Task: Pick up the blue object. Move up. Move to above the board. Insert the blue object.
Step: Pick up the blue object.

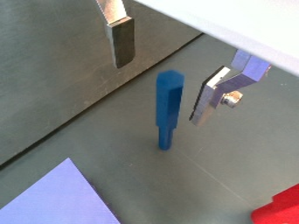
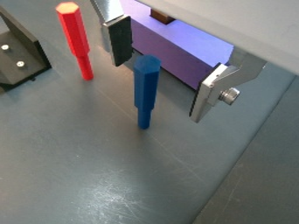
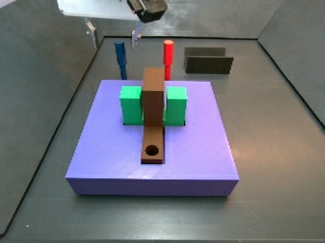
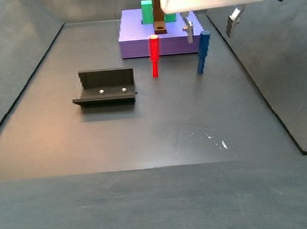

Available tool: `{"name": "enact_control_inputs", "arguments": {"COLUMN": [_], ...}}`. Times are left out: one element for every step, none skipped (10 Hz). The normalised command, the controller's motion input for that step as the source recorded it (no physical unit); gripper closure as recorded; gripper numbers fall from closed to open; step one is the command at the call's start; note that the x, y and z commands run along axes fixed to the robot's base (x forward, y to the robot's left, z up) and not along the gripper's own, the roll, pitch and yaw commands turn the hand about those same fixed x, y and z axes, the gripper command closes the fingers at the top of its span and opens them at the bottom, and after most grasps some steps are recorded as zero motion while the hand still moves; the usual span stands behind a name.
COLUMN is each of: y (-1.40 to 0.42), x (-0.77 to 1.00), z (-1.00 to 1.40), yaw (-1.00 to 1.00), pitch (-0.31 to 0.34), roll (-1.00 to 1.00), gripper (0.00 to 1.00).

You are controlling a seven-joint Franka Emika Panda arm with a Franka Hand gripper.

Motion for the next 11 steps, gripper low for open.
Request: {"name": "enact_control_inputs", "arguments": {"y": [0.00, 0.00, 0.01, 0.04, 0.05, 0.05, 0.05, 0.03, 0.00, 0.00, -0.10], "x": [0.00, 0.00, 0.00, 0.00, 0.00, 0.00, 0.00, -0.01, -0.08, 0.00, 0.00], "z": [-0.20, -0.14, -0.10, -0.09, -0.09, -0.13, -0.16, 0.00, 0.00, 0.00, -0.07], "yaw": [0.00, 0.00, 0.00, 0.00, 0.00, 0.00, 0.00, 0.00, 0.00, 0.00, 0.00], "pitch": [0.000, 0.000, 0.000, 0.000, 0.000, 0.000, 0.000, 0.000, -0.004, -0.091, -0.281], "roll": [-0.06, -0.05, -0.05, -0.04, -0.04, -0.04, -0.04, 0.00, 0.00, -0.09, 0.00], "gripper": [0.00, 0.00, 0.00, 0.00, 0.00, 0.00, 0.00, 0.00, 0.00, 0.00, 0.00]}}
